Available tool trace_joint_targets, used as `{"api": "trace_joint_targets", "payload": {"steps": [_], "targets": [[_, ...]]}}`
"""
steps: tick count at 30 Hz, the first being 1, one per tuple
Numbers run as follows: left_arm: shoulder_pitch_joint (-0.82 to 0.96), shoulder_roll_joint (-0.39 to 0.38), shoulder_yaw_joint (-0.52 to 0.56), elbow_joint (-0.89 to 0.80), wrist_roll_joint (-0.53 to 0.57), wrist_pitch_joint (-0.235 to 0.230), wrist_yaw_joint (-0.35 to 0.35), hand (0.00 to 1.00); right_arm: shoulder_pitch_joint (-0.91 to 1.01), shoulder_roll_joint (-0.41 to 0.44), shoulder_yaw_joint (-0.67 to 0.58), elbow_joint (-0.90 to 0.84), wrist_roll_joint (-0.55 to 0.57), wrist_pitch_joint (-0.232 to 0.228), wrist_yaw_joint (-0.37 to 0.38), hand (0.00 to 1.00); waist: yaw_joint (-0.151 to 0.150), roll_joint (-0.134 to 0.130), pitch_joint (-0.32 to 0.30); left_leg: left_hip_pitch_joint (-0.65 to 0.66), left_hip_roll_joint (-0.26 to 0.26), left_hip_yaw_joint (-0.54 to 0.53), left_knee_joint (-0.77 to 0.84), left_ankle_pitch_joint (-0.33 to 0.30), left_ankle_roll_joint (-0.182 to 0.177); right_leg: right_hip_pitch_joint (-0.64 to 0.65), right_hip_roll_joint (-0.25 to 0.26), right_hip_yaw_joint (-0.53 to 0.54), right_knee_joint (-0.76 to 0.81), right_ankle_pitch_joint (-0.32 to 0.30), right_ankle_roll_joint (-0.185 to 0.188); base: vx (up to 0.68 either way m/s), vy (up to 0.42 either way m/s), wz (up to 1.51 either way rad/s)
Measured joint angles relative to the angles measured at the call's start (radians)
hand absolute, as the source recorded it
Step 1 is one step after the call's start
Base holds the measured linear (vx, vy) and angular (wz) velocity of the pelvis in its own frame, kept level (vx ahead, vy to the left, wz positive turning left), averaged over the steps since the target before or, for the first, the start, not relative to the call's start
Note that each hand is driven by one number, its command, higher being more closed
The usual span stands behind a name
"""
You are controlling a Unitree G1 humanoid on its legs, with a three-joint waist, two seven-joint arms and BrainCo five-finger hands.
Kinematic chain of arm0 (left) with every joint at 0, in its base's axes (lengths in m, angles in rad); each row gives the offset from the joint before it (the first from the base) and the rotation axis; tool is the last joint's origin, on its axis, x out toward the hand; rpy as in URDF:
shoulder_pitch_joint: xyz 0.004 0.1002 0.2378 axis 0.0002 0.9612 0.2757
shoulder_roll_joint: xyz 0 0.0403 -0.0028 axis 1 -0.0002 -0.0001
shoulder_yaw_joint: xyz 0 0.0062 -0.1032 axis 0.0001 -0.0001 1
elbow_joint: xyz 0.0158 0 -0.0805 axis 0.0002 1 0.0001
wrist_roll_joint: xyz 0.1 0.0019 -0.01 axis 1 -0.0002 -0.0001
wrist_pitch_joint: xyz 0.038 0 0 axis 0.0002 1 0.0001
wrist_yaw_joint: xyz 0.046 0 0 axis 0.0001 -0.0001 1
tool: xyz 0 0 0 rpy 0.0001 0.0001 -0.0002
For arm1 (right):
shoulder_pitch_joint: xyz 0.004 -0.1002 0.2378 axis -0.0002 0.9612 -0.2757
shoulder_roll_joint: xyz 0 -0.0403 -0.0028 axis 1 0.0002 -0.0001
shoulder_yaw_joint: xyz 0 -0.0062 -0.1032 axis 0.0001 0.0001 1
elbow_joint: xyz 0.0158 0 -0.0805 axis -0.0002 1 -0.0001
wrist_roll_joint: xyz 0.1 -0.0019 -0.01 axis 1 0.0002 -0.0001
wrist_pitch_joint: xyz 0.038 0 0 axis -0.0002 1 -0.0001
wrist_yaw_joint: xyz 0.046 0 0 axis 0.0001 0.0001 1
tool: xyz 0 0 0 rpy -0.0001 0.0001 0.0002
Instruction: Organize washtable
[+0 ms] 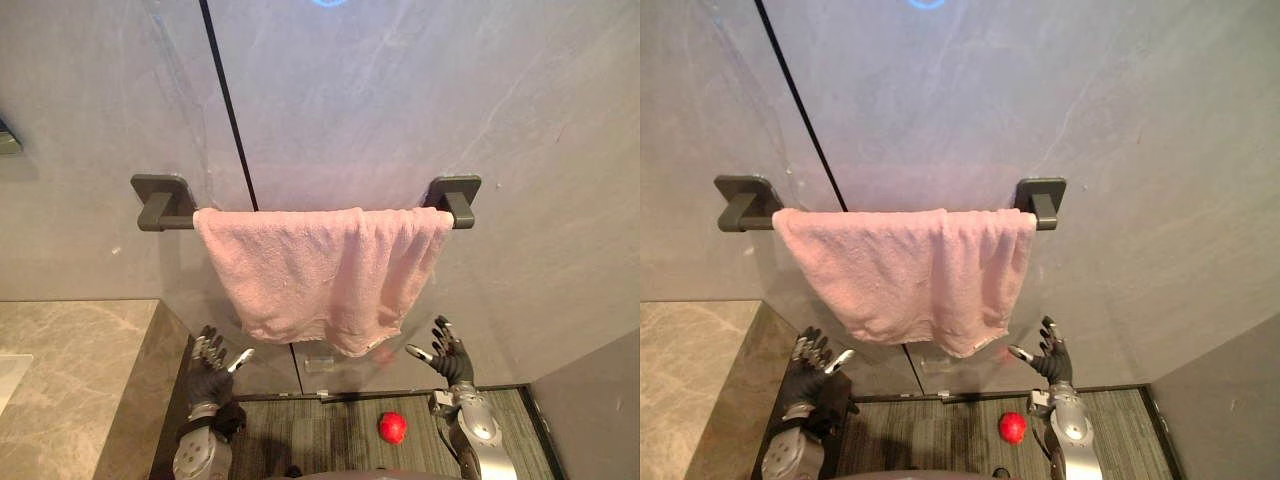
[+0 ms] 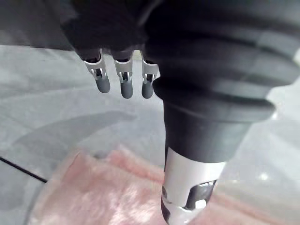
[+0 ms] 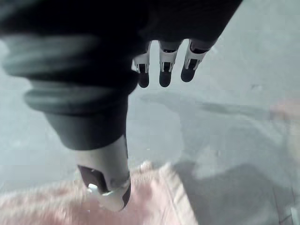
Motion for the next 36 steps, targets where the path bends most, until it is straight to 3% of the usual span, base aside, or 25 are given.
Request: {"api": "trace_joint_targets", "payload": {"steps": [7,14,19,23,26,30,36], "targets": [[0.039,-0.004,0.080,-0.268,-0.014,-0.012,0.021,0.00,0.063,0.009,-0.085,-0.249,0.017,-0.001,-0.037,0.00,0.000,0.001,0.000,0.015,0.003,0.018,0.047,-0.047,0.002,0.022,-0.009,0.003,0.038,-0.036,0.004,0.01,0.005,-0.03],[0.033,-0.003,0.170,-0.580,0.008,-0.065,0.041,0.00,0.028,0.010,-0.194,-0.524,0.032,-0.017,-0.056,0.00,-0.002,0.002,-0.002,0.021,-0.002,0.030,0.070,-0.068,0.002,0.022,-0.014,0.018,0.049,-0.051,0.009,0.04,0.009,-0.05],[-0.029,0.008,0.319,-0.720,0.025,-0.114,0.058,0.00,-0.081,-0.005,-0.279,-0.713,0.149,-0.108,-0.049,0.00,-0.004,0.008,-0.004,0.038,-0.002,0.031,0.071,-0.070,0.001,0.034,-0.014,0.029,0.049,-0.051,0.009,-0.03,-0.017,-0.06],[-0.059,0.062,0.328,-0.819,-0.012,-0.153,0.051,0.00,-0.174,-0.084,-0.209,-0.856,0.309,-0.198,0.028,0.00,-0.007,0.012,-0.006,0.045,-0.001,0.027,0.071,-0.071,0.002,0.034,-0.012,0.031,0.053,-0.051,0.009,-0.08,-0.019,0.00],[-0.069,0.137,0.267,-0.883,-0.078,-0.167,-0.012,0.00,-0.223,-0.148,-0.089,-0.874,0.427,-0.226,0.110,0.00,-0.008,0.012,-0.014,0.048,-0.002,0.027,0.071,-0.072,0.004,0.034,-0.012,0.033,0.054,-0.051,0.009,-0.08,-0.018,-0.02],[-0.070,0.232,0.129,-0.929,-0.165,-0.174,-0.119,0.00,-0.278,-0.215,0.077,-0.890,0.544,-0.228,0.215,0.00,-0.008,0.016,-0.026,0.048,-0.005,0.025,0.071,-0.072,0.005,0.034,-0.008,0.033,0.054,-0.050,0.009,-0.03,-0.015,0.00],[-0.070,0.319,-0.042,-0.927,-0.348,-0.134,-0.286,0.00,-0.305,-0.282,0.211,-0.890,0.720,-0.184,0.345,0.00,-0.005,0.016,-0.028,0.052,-0.006,0.023,0.071,-0.072,0.005,0.045,-0.008,0.032,0.054,-0.050,0.009,0.00,0.000,0.00]]}}
